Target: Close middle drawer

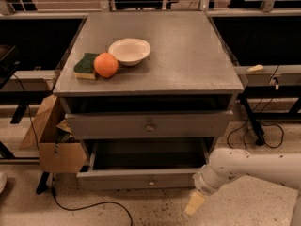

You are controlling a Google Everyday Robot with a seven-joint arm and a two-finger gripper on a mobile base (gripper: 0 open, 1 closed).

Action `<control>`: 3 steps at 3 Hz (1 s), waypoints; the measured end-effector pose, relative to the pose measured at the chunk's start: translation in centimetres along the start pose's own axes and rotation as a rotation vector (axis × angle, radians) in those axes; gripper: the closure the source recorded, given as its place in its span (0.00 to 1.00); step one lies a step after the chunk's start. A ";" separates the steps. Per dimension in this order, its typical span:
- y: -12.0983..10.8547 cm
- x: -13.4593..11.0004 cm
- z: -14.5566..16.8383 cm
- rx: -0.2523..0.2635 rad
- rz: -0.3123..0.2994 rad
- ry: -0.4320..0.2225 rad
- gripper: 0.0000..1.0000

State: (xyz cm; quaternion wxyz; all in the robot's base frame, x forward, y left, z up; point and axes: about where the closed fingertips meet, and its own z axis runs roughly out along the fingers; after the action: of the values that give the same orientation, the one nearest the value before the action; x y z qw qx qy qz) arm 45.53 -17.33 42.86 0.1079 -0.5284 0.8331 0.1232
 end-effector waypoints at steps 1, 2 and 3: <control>-1.3 -0.6 0.1 0.018 -0.003 -0.009 0.19; -2.7 -0.5 0.1 0.045 0.006 -0.013 0.42; -4.0 -0.4 0.3 0.067 0.014 -0.018 0.66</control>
Offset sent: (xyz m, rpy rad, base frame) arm 0.0434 -0.0161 -0.0005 -0.0166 -0.0730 -0.0451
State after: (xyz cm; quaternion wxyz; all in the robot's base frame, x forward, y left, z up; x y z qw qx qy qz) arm 49.33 -18.54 42.37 0.1320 -0.5175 0.8394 0.1007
